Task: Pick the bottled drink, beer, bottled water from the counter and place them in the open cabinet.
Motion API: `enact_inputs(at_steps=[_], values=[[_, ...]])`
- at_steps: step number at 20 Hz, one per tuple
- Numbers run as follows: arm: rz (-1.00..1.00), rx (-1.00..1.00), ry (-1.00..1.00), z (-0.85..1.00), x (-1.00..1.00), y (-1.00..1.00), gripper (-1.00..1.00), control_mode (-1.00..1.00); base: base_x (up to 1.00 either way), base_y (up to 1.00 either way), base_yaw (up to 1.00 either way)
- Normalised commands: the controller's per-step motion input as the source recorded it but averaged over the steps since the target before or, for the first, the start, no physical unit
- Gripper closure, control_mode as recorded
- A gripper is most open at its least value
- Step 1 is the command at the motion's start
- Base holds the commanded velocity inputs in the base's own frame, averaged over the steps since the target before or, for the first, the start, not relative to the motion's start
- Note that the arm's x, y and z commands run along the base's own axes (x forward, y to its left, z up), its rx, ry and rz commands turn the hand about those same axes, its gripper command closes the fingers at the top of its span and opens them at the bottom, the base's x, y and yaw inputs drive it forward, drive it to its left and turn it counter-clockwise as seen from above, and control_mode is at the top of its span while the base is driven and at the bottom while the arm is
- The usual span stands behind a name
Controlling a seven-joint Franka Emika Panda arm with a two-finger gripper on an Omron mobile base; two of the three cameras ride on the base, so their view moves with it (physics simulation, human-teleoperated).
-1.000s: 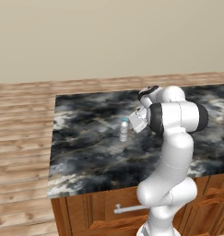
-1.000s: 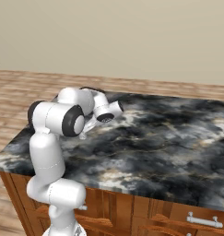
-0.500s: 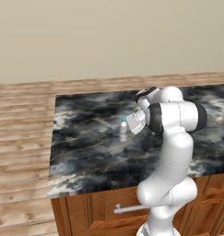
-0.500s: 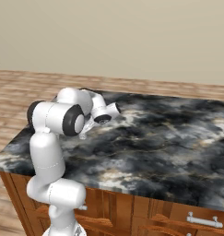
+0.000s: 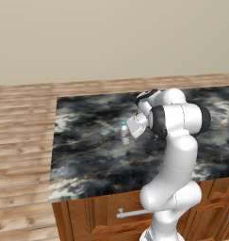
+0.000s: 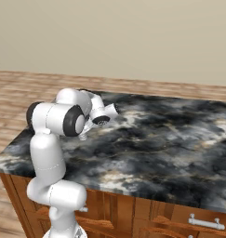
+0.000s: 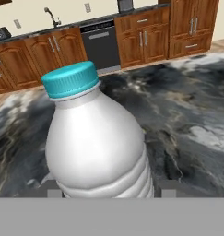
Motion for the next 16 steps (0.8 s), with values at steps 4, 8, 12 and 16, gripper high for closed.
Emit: enact_inputs(at_steps=[4,8,12,16], values=[[0.0,0.0,0.0,0.0,0.0,0.02,1.0,-1.0,0.0,0.0,0.0],[-0.01,0.0,0.0,0.14,0.0,-0.02,1.0,-1.0,0.0,0.0,0.0],[-0.12,0.0,0.01,0.44,0.0,-0.13,1.0,-1.0,0.0,0.0,0.0],[-0.18,0.0,0.02,0.6,-0.05,-0.29,1.0,-1.0,0.0,0.0,0.0]])
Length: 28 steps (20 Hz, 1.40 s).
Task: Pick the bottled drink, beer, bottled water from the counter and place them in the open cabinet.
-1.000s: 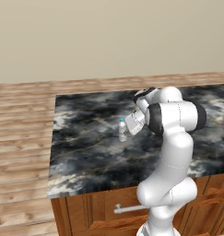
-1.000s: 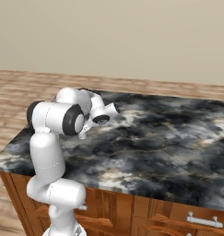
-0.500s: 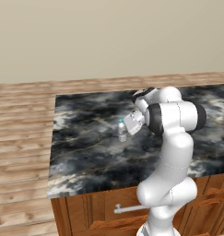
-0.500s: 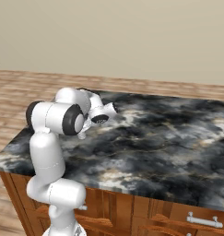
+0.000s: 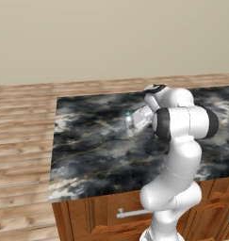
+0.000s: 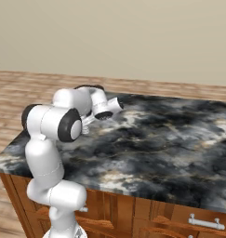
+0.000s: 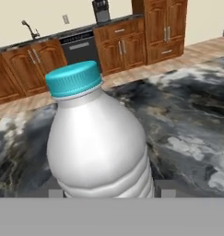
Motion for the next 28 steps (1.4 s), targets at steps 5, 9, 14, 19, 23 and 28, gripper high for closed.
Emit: enact_inputs(at_steps=[5,9,14,19,23,28], values=[[-0.25,0.01,0.05,0.59,-0.32,-0.45,1.0,-1.0,0.0,0.0,0.0],[-0.29,0.02,0.09,0.64,-0.38,-0.41,1.0,-1.0,0.0,0.0,0.0],[-0.3,0.0,0.08,0.69,-0.44,-0.27,1.0,-1.0,0.0,0.0,0.0],[-0.31,0.0,0.06,0.66,-0.49,-0.17,1.0,-1.0,0.0,0.0,0.0],[-0.29,0.01,0.08,0.63,-0.49,-0.29,1.0,-1.0,0.0,0.0,0.0],[-0.21,0.0,0.04,0.54,-0.4,-0.18,1.0,-1.0,0.0,0.0,0.0]])
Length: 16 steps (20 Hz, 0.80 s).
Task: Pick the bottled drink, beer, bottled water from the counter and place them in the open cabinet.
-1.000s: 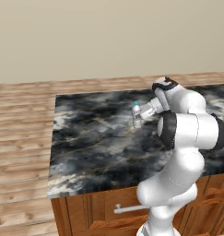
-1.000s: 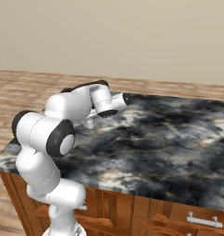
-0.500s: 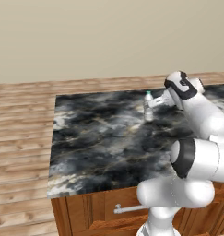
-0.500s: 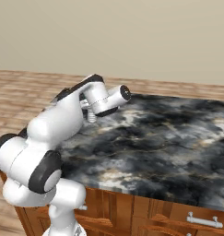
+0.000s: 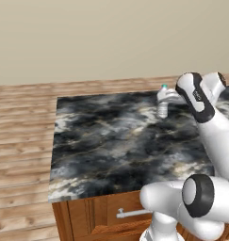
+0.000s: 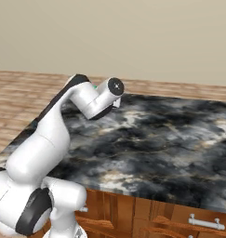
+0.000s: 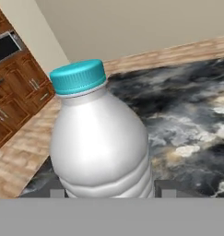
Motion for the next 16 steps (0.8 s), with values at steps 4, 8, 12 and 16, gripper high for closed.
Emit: enact_inputs(at_steps=[4,8,12,16], values=[[-0.07,-0.01,-0.15,0.4,-0.33,0.0,1.0,-1.0,0.0,0.0,0.0],[-0.01,-0.03,-0.27,0.43,-0.53,-0.05,1.0,-1.0,0.0,0.0,0.0],[0.0,-0.07,-0.22,0.19,-0.44,-0.18,1.0,-1.0,0.0,0.0,0.0],[-0.02,-0.02,-0.03,0.06,-0.25,-0.15,1.0,-1.0,0.0,0.0,0.0]])
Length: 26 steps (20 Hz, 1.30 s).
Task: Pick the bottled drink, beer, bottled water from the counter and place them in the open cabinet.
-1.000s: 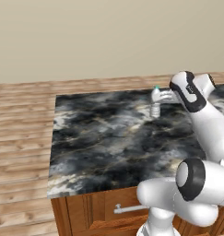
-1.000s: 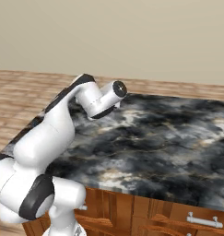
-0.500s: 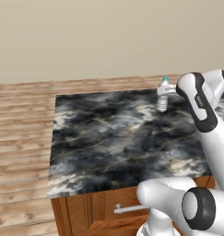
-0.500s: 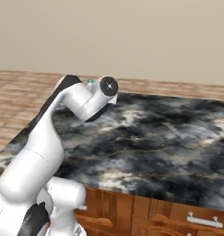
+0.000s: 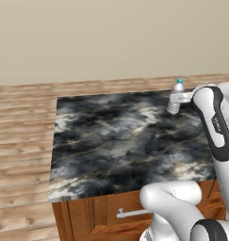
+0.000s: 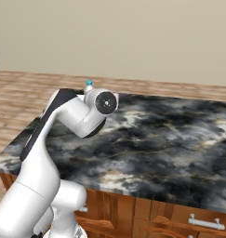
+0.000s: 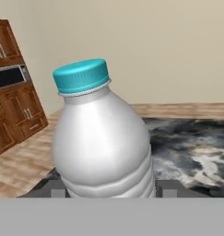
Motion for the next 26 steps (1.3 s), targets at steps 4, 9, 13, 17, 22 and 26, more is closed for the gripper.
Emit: enact_inputs(at_steps=[4,9,13,17,22,26], values=[[-0.08,0.0,0.02,0.15,-0.11,-0.05,1.0,-1.0,0.0,0.0,0.0],[-0.09,0.0,0.12,0.26,-0.06,0.0,1.0,-1.0,0.0,0.0,0.0],[-0.09,0.0,0.14,0.19,-0.13,0.0,1.0,-1.0,0.0,0.0,0.0],[-0.05,0.0,0.08,0.06,-0.08,-0.01,1.0,1.0,-0.05,-0.02,-0.02],[0.0,0.0,0.0,0.0,0.0,0.0,1.0,1.0,-0.45,-0.28,-0.15],[0.0,0.0,0.0,0.0,0.0,0.0,1.0,1.0,-0.77,-0.47,-0.37]])
